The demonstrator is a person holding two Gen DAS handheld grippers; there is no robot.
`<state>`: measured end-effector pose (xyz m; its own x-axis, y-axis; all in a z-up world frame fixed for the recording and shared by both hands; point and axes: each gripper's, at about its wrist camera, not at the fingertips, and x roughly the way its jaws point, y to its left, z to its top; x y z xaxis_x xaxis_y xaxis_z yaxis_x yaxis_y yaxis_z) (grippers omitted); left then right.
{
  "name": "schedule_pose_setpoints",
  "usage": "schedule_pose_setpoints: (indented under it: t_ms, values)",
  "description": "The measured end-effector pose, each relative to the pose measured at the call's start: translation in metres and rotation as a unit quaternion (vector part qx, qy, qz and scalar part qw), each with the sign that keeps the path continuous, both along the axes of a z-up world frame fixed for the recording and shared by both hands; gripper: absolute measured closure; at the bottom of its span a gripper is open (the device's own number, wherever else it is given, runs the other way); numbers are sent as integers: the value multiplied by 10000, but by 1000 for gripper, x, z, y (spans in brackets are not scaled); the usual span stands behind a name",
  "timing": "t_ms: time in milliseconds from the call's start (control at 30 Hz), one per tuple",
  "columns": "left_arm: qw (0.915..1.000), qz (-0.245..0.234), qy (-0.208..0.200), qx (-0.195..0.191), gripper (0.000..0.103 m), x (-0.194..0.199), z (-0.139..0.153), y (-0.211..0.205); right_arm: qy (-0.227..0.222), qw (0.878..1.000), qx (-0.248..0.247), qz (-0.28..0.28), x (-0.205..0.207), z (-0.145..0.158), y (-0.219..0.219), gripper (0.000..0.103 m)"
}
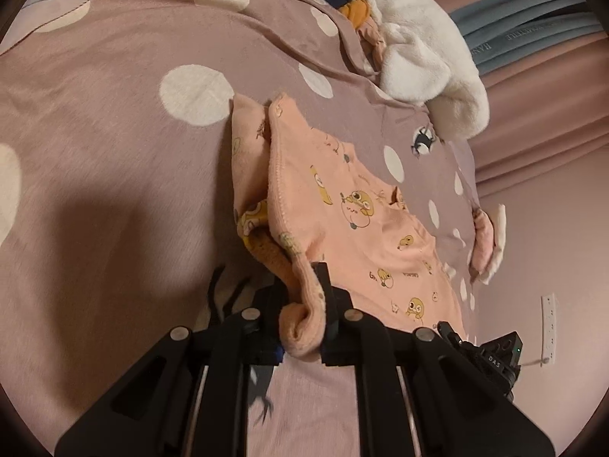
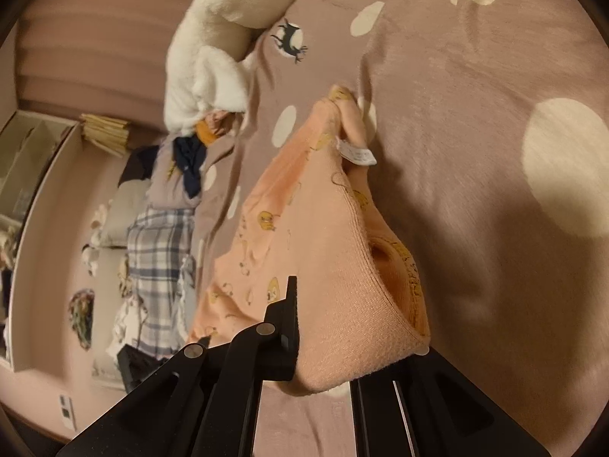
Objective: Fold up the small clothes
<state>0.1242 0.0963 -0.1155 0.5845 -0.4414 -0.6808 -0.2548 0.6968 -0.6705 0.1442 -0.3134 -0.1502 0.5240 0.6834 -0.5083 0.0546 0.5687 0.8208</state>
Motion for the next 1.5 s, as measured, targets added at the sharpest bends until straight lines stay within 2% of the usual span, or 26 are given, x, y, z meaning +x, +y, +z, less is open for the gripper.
schedule_pose_setpoints:
  t_ms: [233, 433, 567, 700, 833, 967, 1133, 1233, 1300, 1367, 1467, 1500]
  values:
    - [9994, -289, 102, 167, 92, -47, -2, -2, 38, 9998, -195, 90, -44, -4, 0, 97]
    - [9987, -119, 347, 359, 92, -79, -16, 13, 303, 9981, -541, 23, -69, -20, 2, 97]
    - [9966, -119, 499, 643, 93, -82, -21, 13, 355, 9958, -842, -59, -73, -19, 2, 97]
    - [9930, -106, 622, 997, 94, -88, -21, 14, 266, 9863, -1622, -126, -78, -7, 8, 97]
    - [9904, 0, 710, 1183, 99, -100, -22, 27, 316, 9797, -1961, -250, -85, -7, 0, 97]
    - [9895, -55, 603, 1311, 99, -110, -17, 28, 393, 9817, -1835, -332, -95, -11, -13, 97]
    - [9760, -302, 327, 2133, 98, -119, -4, 5, 396, 9734, -2228, -365, -104, -6, -8, 97]
    - [9684, -413, 133, 2456, 98, -124, 3, -5, 387, 9664, -2505, -425, -109, 1, -6, 97]
    - [9615, -454, -91, 2709, 92, -128, 10, -13, 333, 9586, -2791, -456, -113, 8, -5, 97]
    - [9586, -467, -211, 2802, 91, -128, 15, -17, 262, 9525, -2995, -478, -116, 15, -5, 97]
    - [9566, -516, -380, 2843, 68, -130, 21, -25, 166, 9514, -3030, -530, -121, 24, -8, 95]
    - [9557, -519, -428, 2867, 53, -130, 23, -28, 158, 9507, -3051, -539, -122, 26, -8, 87]
